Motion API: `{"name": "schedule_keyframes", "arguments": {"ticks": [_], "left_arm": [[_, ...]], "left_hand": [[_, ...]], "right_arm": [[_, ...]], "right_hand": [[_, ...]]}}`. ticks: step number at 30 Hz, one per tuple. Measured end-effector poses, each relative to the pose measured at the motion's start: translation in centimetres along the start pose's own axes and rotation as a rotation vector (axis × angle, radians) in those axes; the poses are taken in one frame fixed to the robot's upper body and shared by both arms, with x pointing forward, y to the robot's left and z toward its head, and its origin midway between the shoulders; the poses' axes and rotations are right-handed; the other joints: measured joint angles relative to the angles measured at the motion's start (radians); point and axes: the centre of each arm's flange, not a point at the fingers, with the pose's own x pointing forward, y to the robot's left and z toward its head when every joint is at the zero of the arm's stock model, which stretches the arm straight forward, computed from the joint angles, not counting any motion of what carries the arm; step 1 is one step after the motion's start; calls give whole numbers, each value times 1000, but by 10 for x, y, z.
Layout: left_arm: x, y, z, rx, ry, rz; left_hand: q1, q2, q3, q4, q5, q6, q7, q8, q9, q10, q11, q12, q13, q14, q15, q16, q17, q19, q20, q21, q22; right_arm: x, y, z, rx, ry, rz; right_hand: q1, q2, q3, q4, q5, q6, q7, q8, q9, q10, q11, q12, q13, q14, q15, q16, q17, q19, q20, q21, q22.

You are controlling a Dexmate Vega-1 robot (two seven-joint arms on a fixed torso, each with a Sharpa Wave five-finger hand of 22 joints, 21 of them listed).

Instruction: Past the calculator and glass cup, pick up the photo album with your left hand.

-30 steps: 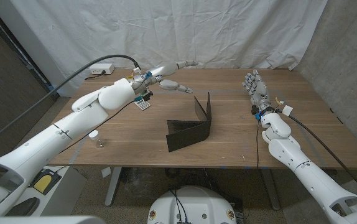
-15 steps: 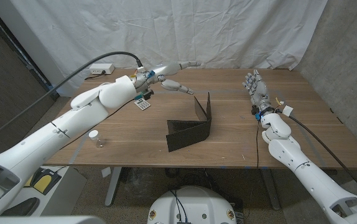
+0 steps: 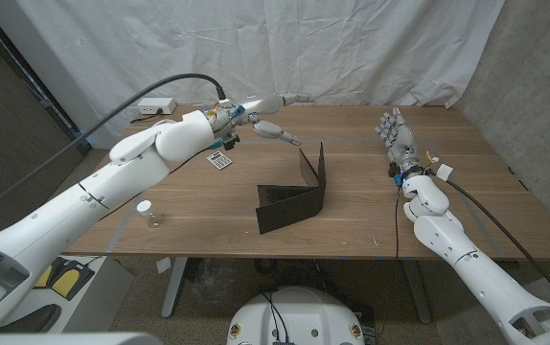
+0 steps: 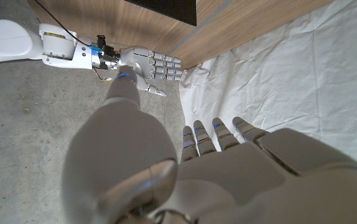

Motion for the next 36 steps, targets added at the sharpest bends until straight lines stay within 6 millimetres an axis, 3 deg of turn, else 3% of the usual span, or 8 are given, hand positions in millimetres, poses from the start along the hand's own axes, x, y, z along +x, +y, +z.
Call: {"name": "schedule_keyframes", "arguments": {"ticks": [36], "left_arm": [[10,-1,27,140,34,-131]], "left_hand": [[8,8,-13,7,0,-6,-16,0,0,-4,-7,3,5,-12,-3,0,0,-2,2,0,3]], "right_arm": [[-8,-3,8,7,-1,-1]], "right_hand": [[0,0,-4,-4,0,0,0,0,0,-4,4,0,1,9,-2,0,0,16,-2,-7,0]]}}
